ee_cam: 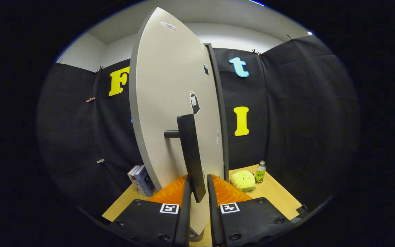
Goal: Open the shoe cabinet door, grab the shoes and put them into the shoe cabinet, then close the shoe cabinet door.
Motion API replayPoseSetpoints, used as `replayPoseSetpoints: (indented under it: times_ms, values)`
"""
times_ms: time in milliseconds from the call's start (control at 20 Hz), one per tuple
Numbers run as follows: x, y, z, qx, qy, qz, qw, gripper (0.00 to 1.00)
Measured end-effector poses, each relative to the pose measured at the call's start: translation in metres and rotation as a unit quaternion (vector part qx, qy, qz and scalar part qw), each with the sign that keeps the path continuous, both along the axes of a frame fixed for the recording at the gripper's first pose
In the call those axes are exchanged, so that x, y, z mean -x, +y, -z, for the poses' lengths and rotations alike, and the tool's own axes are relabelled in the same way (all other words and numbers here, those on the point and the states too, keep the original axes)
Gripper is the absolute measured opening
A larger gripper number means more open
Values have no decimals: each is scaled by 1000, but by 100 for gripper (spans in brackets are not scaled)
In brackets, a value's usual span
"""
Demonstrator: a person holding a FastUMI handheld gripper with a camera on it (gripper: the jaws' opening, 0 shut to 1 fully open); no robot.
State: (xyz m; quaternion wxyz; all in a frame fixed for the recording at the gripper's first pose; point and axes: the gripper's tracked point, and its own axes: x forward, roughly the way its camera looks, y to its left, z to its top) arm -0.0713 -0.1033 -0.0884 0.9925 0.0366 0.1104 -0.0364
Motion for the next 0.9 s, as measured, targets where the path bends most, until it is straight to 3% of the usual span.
replayPoseSetpoints:
  times_ms: [300, 450, 650, 900]
  values:
    - [52, -66, -13, 23, -2, 104, 994, 28]
    - [61, -72, -13, 34, -12, 134, 990, 23]
    - [52, -51, 7, 26, -2, 123, 992, 23]
    - [30, 4, 73, 3, 58, 57, 997, 24]
